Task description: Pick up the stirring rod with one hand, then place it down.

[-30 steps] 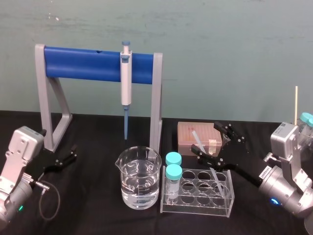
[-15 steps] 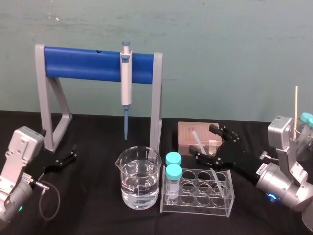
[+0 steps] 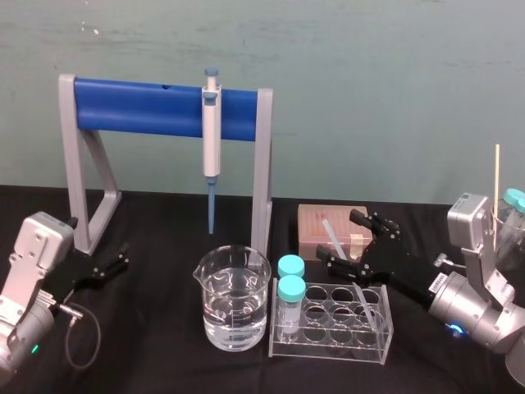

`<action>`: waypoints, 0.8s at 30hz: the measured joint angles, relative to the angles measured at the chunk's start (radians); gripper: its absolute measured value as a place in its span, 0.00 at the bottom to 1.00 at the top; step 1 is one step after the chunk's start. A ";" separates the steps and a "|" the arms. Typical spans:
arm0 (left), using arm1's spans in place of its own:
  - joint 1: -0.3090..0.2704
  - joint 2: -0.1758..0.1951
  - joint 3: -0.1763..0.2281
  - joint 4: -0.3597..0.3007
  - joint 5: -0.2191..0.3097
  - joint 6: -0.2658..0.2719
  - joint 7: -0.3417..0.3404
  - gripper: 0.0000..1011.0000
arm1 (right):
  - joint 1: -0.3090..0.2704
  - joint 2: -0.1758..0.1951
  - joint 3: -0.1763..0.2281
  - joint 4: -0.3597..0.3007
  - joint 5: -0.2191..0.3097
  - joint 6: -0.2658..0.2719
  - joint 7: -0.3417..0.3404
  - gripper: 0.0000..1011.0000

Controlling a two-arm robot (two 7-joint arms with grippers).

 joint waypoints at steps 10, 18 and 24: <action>0.000 0.000 0.000 0.000 0.000 0.000 0.000 0.99 | -0.001 0.001 -0.001 -0.002 0.000 -0.001 -0.001 0.98; 0.000 0.000 0.000 0.000 0.000 0.000 0.000 0.99 | -0.002 0.002 -0.002 -0.003 0.000 -0.001 -0.002 0.82; 0.000 0.000 0.000 0.000 0.000 0.000 0.000 0.99 | -0.002 0.002 -0.002 -0.003 0.000 -0.002 -0.002 0.65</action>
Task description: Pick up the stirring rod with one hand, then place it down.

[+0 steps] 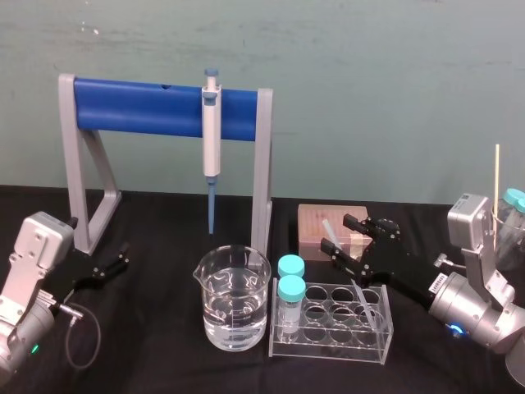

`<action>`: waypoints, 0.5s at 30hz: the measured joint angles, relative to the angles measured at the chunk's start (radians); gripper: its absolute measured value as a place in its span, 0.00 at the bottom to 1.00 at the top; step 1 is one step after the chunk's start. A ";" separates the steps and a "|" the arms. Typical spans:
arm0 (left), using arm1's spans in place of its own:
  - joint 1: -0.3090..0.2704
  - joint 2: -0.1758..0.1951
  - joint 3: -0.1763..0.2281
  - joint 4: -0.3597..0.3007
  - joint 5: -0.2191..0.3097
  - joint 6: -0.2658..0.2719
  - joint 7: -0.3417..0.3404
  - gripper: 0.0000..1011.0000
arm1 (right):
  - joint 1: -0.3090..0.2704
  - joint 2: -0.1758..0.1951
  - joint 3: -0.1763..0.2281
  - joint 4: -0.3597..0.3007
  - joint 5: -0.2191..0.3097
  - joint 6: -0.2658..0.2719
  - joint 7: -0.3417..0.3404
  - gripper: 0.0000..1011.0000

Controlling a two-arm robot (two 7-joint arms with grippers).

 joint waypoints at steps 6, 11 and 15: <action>0.000 0.000 0.000 0.000 0.000 0.000 0.000 0.99 | 0.000 0.000 0.000 0.000 0.000 0.000 -0.001 0.45; 0.000 0.000 0.000 0.000 0.000 0.000 0.000 0.99 | 0.000 0.000 0.000 -0.001 0.000 0.000 -0.001 0.29; 0.000 0.000 0.000 0.000 0.000 0.000 0.000 0.99 | 0.000 0.000 0.000 -0.001 0.000 0.000 -0.001 0.16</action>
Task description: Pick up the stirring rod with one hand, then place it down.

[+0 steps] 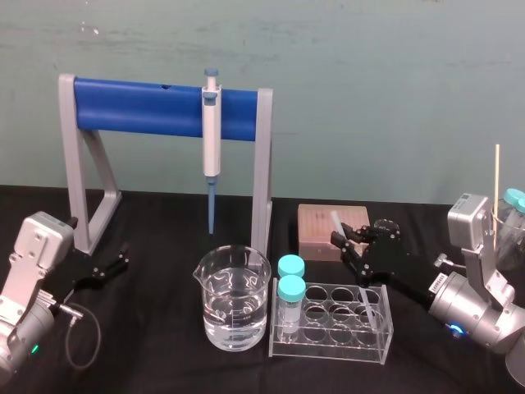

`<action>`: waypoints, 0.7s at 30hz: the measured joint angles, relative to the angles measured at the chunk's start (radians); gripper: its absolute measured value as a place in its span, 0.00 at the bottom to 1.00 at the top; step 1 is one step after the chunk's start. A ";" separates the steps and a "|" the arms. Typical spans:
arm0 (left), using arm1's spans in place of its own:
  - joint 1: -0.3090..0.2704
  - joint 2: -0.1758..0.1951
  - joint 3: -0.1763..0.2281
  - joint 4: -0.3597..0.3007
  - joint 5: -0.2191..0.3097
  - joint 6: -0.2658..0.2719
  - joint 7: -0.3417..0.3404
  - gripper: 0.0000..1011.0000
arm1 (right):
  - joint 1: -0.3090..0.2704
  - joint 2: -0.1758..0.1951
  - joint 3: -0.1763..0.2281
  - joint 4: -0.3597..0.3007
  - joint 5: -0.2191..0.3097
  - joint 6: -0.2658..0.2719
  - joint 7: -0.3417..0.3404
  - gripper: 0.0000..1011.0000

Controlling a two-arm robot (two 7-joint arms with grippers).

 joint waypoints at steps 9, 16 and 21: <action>0.000 0.000 0.000 0.000 0.000 0.000 0.000 0.99 | 0.000 0.000 0.000 0.000 0.000 0.000 0.000 0.07; 0.000 0.000 0.000 0.000 0.000 0.000 0.000 0.99 | 0.000 0.000 0.000 0.000 0.000 0.000 0.000 0.07; 0.000 0.000 0.000 0.000 0.000 0.000 0.000 0.99 | 0.000 0.000 0.000 0.000 0.000 0.000 0.000 0.07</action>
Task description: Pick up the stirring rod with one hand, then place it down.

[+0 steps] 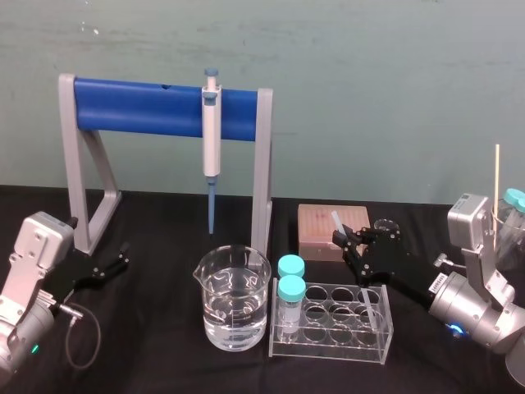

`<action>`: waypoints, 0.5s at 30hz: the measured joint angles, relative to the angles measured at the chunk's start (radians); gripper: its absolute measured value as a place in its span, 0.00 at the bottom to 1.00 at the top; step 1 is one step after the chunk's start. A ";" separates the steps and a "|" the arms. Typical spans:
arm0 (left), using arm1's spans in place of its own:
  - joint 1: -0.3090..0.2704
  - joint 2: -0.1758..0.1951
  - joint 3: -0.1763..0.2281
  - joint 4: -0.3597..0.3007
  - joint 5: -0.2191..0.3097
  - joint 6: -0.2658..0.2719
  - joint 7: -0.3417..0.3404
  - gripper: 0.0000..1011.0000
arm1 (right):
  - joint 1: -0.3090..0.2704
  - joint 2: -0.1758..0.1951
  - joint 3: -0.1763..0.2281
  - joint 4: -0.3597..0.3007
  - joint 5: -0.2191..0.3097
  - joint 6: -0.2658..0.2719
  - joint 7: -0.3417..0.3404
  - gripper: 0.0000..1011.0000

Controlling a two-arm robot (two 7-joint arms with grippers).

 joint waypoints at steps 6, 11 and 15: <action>0.000 0.000 0.000 0.000 0.000 0.000 0.000 0.99 | 0.000 0.000 0.000 0.000 0.000 0.000 0.000 0.07; 0.000 0.000 0.000 0.000 0.000 0.000 0.000 0.99 | -0.005 -0.003 0.013 -0.007 -0.001 -0.002 -0.004 0.07; 0.000 0.000 0.000 0.000 0.000 0.000 0.000 0.99 | -0.020 -0.008 0.043 -0.036 0.005 -0.019 -0.010 0.07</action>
